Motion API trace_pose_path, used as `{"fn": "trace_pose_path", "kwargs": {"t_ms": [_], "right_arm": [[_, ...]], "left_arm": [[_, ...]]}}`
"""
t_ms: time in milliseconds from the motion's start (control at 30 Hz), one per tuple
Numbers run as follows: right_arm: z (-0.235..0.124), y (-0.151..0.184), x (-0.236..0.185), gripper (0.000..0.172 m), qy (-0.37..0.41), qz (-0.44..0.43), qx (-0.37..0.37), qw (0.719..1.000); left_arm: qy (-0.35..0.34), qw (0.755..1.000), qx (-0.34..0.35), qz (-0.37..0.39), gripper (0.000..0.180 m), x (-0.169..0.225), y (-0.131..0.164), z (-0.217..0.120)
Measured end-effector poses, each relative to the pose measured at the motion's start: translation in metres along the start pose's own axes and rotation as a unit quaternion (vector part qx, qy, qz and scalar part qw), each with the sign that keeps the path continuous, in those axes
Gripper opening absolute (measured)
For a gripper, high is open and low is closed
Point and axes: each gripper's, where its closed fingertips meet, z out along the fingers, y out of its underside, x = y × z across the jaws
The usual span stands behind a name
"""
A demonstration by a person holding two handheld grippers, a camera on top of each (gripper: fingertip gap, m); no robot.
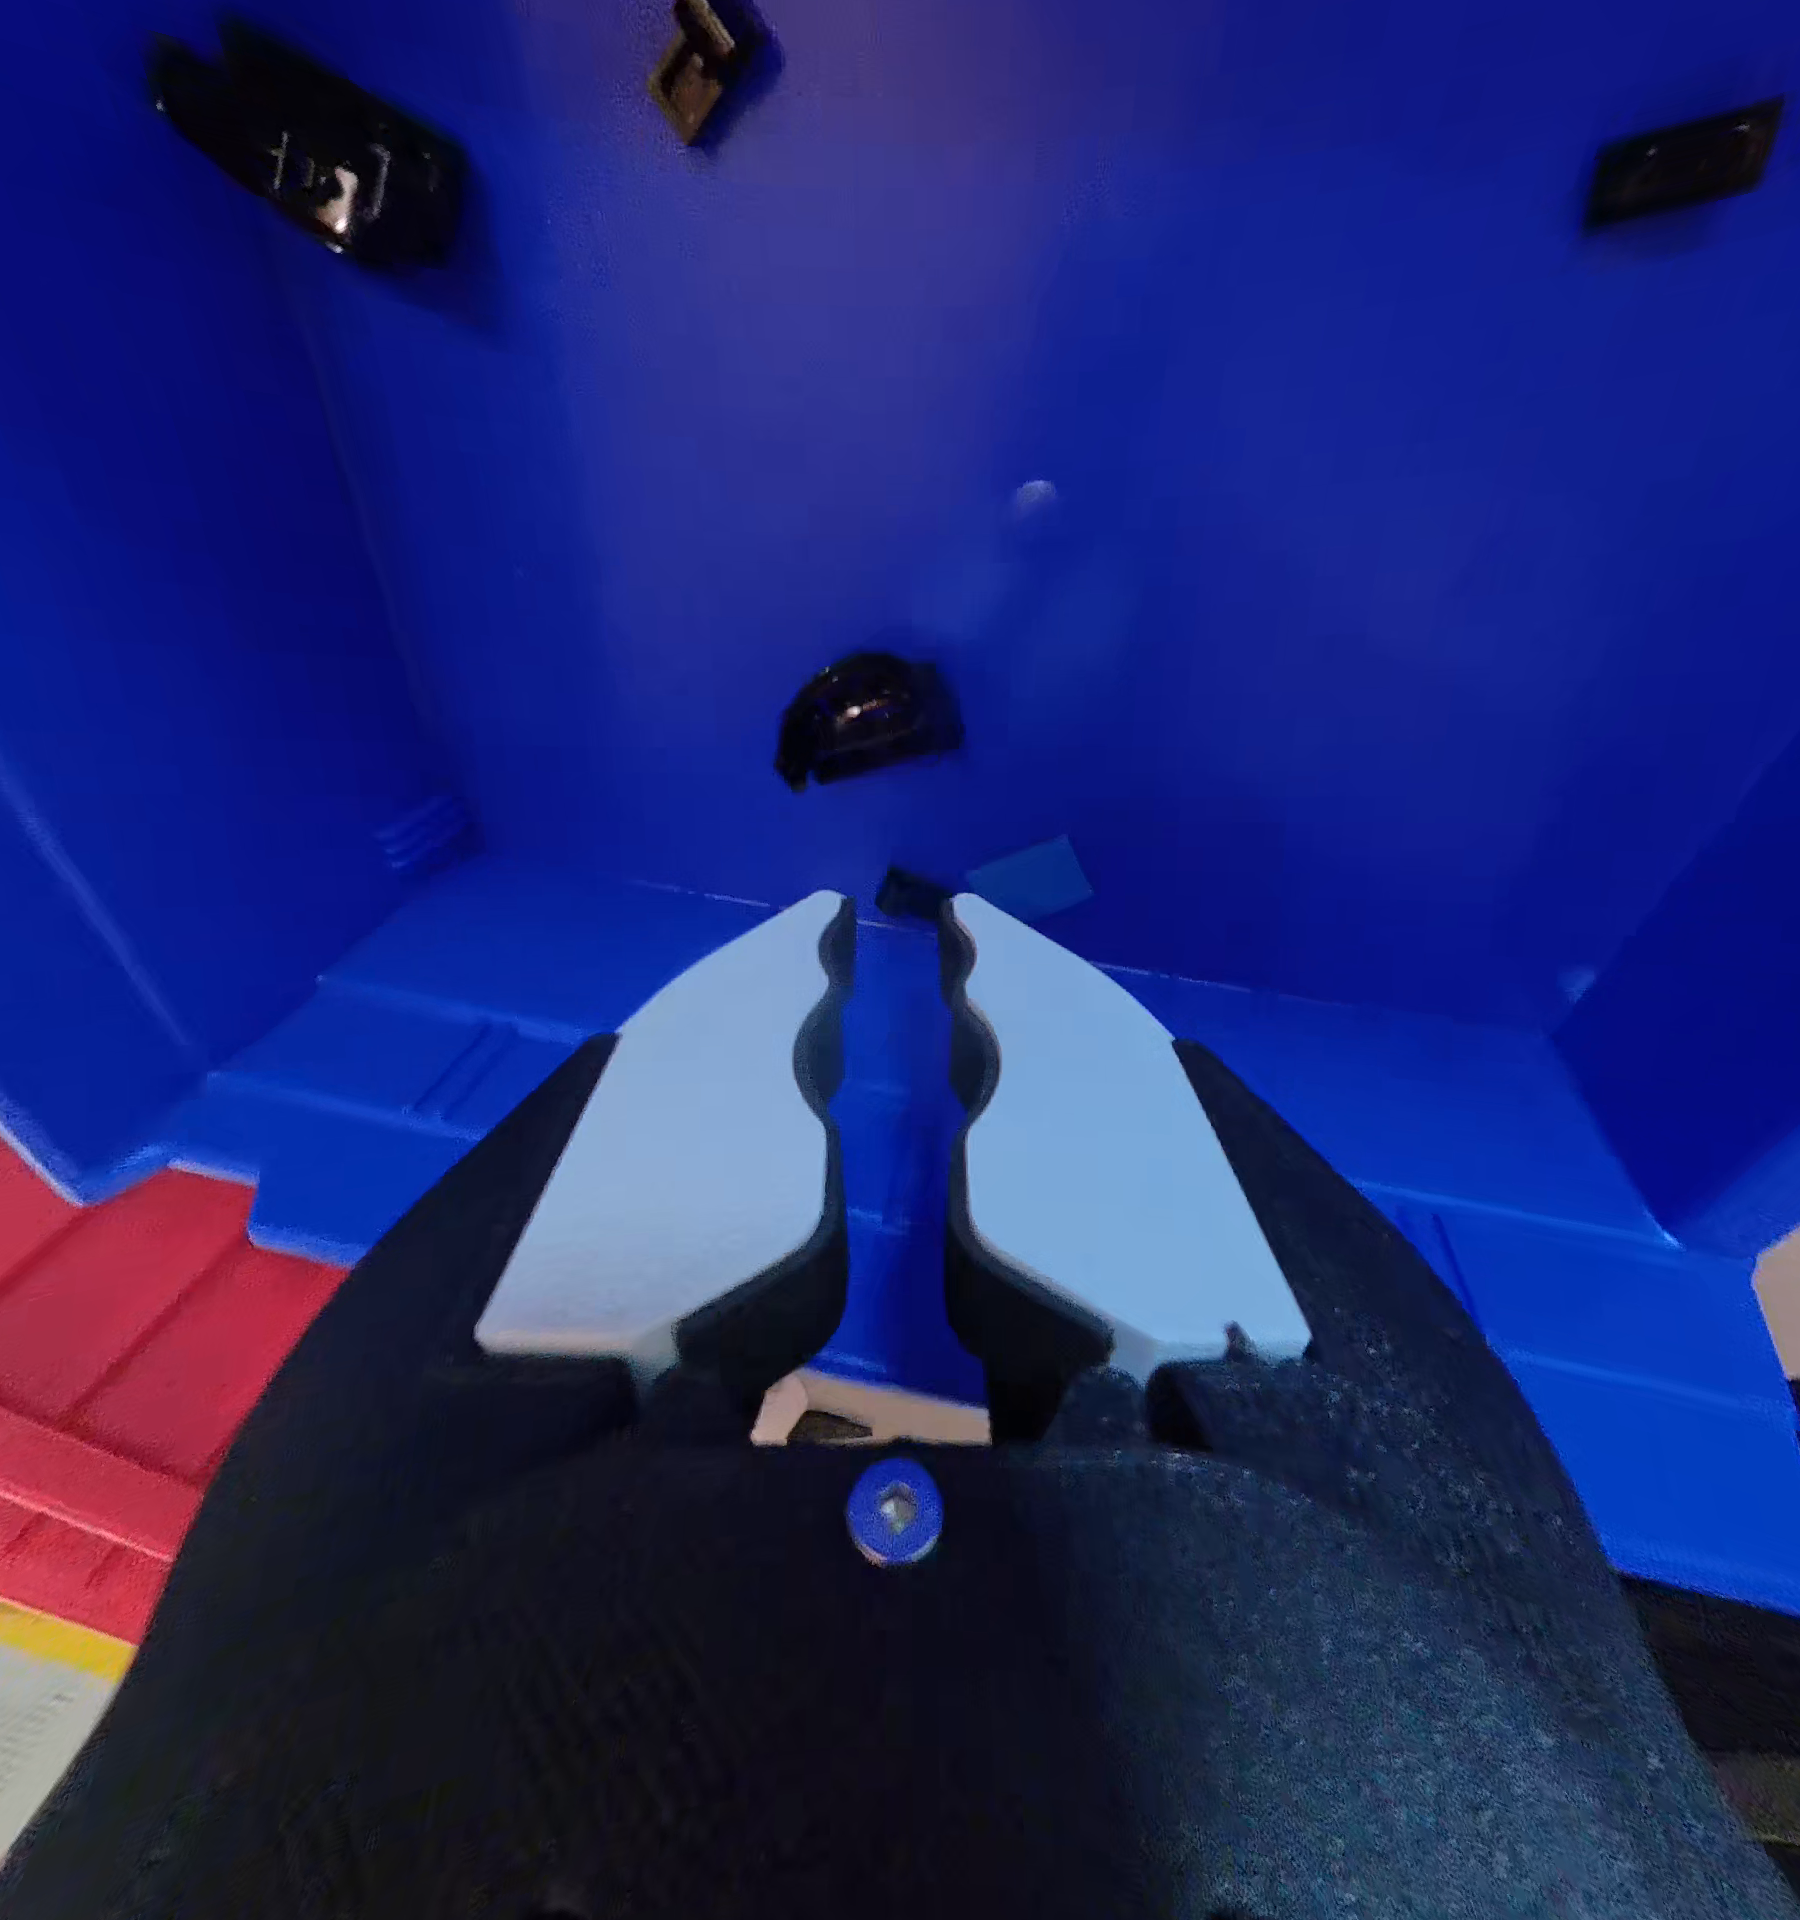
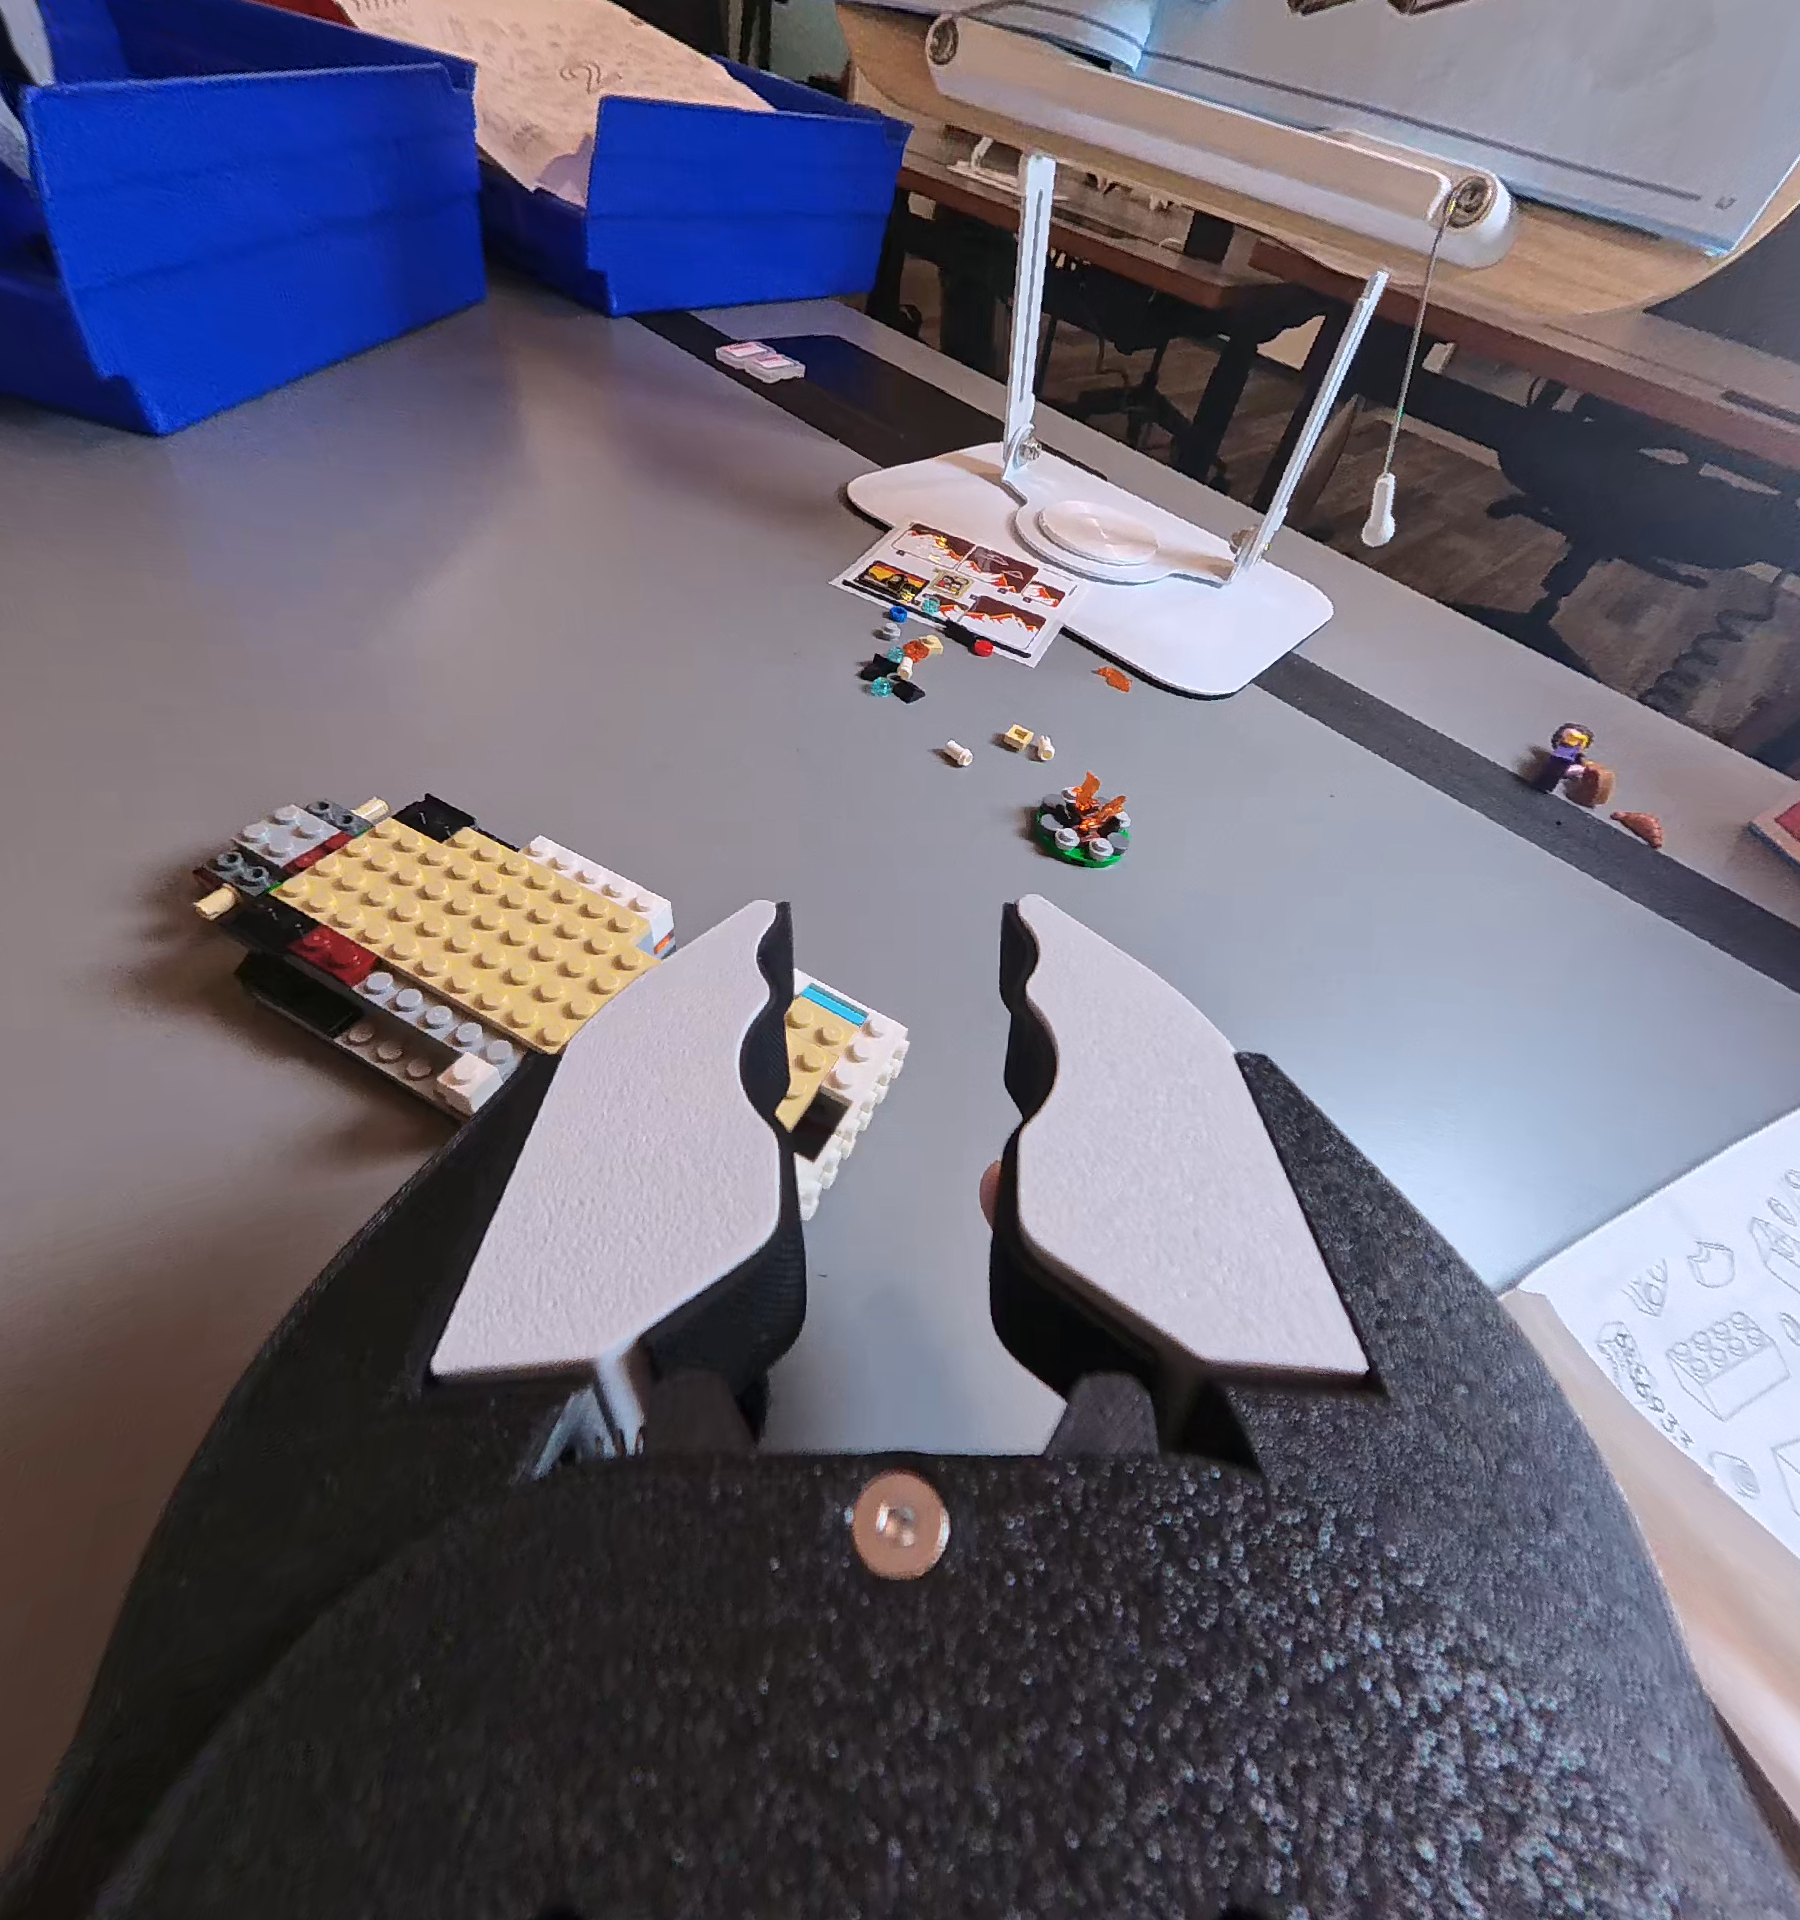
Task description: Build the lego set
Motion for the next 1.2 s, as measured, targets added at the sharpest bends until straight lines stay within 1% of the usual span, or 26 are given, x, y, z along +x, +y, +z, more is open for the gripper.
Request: {"fn": "trace_pose_path", "kwargs": {"t_ms": [133, 333, 400, 533, 767, 900, 1067, 1133, 1200], "right_arm": [[0.001, -0.001, -0.003, 0.038, -0.005, -0.003, 0.002, 1.0], [0.002, 0.0, -0.004, 0.038, -0.003, -0.008, -0.001, 1.0], [0.002, 0.0, -0.003, 0.038, -0.001, -0.009, -0.002, 1.0], [0.003, 0.0, -0.002, 0.037, -0.001, -0.008, -0.003, 1.0], [0.003, 0.001, -0.002, 0.037, -0.001, -0.006, -0.005, 1.0], [0.003, 0.001, -0.002, 0.036, -0.002, -0.007, -0.006, 1.0], [0.002, 0.002, -0.003, 0.036, -0.003, -0.013, -0.007, 1.0], [0.002, 0.002, -0.003, 0.036, -0.003, -0.014, -0.007, 1.0], [0.002, 0.001, -0.004, 0.036, -0.004, -0.017, -0.005, 1.0]], "left_arm": [[0.006, 1.0, -0.011, 0.024, 0.02, 0.004, 0.005, -0.002], [0.015, 0.993, -0.09, 0.069, 0.024, 0.009, 0.01, 0.016], [0.026, 0.989, -0.123, 0.072, 0.025, 0.01, 0.014, 0.021], [0.043, 0.983, -0.162, 0.076, 0.025, 0.008, 0.019, 0.029], [0.071, 0.978, -0.179, 0.078, 0.018, 0.006, 0.02, 0.033], [0.086, 0.978, -0.172, 0.076, 0.018, 0.007, 0.018, 0.033], [0.098, 0.985, -0.128, 0.058, 0.017, 0.01, 0.013, 0.027], [0.095, 0.99, -0.094, 0.047, 0.017, 0.012, 0.01, 0.015], [0.092, 0.995, -0.026, 0.039, 0.017, 0.018, -0.003, -0.004]]}}
